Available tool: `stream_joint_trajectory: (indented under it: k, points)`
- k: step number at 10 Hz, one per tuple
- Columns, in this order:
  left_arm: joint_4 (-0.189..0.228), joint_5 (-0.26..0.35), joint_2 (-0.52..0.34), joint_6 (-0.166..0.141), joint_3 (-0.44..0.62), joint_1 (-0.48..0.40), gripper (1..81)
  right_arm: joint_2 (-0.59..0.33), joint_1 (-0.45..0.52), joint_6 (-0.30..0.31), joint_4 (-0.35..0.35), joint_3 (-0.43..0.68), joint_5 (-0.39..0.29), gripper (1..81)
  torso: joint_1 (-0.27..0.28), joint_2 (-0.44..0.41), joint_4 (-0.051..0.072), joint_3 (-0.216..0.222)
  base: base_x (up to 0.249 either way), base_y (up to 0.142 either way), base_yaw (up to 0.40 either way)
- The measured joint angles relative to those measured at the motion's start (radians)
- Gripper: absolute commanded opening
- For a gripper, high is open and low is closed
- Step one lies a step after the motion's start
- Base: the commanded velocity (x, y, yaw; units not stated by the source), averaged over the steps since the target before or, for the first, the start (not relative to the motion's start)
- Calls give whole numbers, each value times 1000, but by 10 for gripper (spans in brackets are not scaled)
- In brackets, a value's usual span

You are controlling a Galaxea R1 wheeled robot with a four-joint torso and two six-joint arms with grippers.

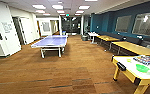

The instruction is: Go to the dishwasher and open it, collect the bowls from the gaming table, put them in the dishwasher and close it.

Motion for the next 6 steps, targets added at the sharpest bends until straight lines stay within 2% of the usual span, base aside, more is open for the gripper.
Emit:
stream_joint_trajectory:
  k: [2,3,6]
  points:
    - [0,0,0,0,0,0,811,0,0,0,0,0,0,811,0,0,0,0,0,0,0]
    - [0,0,0,0,0,0,811,0,0,0,0,0,1,811,0,0,0,0,0,0,-206]
    - [1,0,0,0,0,0,811,0,0,0,0,0,1,811,0,0,0,0,0,0,-380]
